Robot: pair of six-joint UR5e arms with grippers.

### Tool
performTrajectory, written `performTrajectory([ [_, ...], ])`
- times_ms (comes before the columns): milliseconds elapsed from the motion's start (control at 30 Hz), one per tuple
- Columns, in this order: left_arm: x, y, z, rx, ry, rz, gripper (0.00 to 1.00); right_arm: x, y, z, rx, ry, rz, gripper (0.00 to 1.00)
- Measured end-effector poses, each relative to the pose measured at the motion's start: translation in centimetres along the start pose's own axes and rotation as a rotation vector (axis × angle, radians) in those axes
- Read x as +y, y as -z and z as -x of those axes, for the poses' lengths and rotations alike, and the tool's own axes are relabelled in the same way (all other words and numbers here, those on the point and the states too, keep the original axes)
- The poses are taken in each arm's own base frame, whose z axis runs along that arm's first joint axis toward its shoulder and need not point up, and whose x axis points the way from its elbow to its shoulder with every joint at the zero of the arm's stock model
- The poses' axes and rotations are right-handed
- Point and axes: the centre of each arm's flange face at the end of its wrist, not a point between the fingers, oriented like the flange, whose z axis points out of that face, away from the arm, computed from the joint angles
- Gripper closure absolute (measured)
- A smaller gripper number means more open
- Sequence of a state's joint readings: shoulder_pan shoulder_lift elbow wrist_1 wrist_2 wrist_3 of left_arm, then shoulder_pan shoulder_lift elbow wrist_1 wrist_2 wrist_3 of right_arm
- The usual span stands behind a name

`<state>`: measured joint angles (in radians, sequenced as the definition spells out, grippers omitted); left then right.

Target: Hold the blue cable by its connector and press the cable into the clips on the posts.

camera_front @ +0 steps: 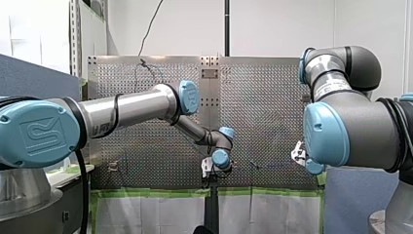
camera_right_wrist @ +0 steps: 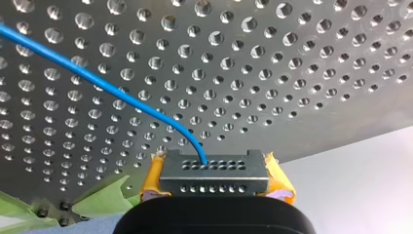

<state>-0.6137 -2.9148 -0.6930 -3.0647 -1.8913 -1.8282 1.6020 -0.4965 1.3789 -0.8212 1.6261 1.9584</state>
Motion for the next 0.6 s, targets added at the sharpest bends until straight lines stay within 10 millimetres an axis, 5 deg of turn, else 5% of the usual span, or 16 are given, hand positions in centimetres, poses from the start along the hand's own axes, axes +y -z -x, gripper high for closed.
performTrajectory([
  [600, -2.4, 0.5, 0.1, -0.067, -0.049, -0.02, 1.0, -2.1, -0.4, 0.2, -0.031, 0.0, -0.12, 1.0],
])
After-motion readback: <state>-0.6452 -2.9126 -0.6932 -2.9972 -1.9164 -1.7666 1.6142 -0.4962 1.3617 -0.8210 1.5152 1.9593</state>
